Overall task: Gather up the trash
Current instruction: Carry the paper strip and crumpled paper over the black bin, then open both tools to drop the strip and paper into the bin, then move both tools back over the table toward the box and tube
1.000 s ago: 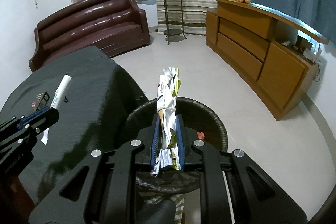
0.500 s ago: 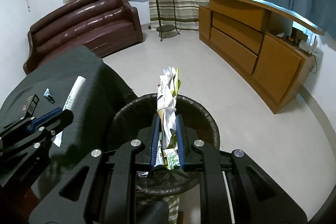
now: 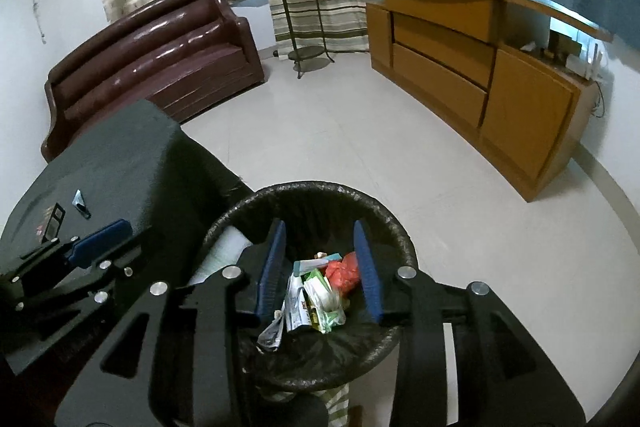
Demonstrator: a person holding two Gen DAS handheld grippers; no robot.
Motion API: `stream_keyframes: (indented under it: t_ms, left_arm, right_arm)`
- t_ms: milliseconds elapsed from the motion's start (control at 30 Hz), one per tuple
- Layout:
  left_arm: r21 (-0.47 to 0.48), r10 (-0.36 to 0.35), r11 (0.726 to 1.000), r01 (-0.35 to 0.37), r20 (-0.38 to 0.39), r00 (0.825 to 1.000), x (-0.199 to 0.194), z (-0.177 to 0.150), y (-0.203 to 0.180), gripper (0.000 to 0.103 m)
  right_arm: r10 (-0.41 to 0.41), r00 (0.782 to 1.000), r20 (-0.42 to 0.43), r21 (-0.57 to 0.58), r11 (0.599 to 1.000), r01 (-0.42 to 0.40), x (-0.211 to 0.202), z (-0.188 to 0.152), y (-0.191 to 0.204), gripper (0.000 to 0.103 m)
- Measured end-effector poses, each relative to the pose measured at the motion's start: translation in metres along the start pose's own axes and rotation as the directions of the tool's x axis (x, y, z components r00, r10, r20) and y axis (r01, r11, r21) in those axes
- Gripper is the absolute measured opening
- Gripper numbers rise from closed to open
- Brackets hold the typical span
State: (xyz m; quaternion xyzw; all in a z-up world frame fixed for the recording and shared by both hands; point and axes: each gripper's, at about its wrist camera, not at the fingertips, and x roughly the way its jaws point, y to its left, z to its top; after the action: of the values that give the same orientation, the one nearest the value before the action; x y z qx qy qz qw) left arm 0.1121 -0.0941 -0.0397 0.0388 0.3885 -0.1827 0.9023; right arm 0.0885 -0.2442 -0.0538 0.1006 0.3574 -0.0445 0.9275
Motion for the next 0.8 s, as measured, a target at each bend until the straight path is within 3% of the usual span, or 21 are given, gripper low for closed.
stream_keyframes:
  t_ms: [367,800]
  left_arm:
    - [-0.007,0.037,0.999,-0.036,0.034,0.999,-0.017,-0.003,0.009,0.046]
    - [-0.118,0.149,0.983,-0.141,0.061,0.987,-0.051,-0.013,0.067,0.052]
  right_arm:
    - [0.021,1.000,-0.023,-0.016,1.000,-0.022,0.000,-0.004,0.010,0.038]
    - [0.101,0.994,-0.040,-0.093,0.990,-0.104,0.000,-0.002,0.062,0.039]
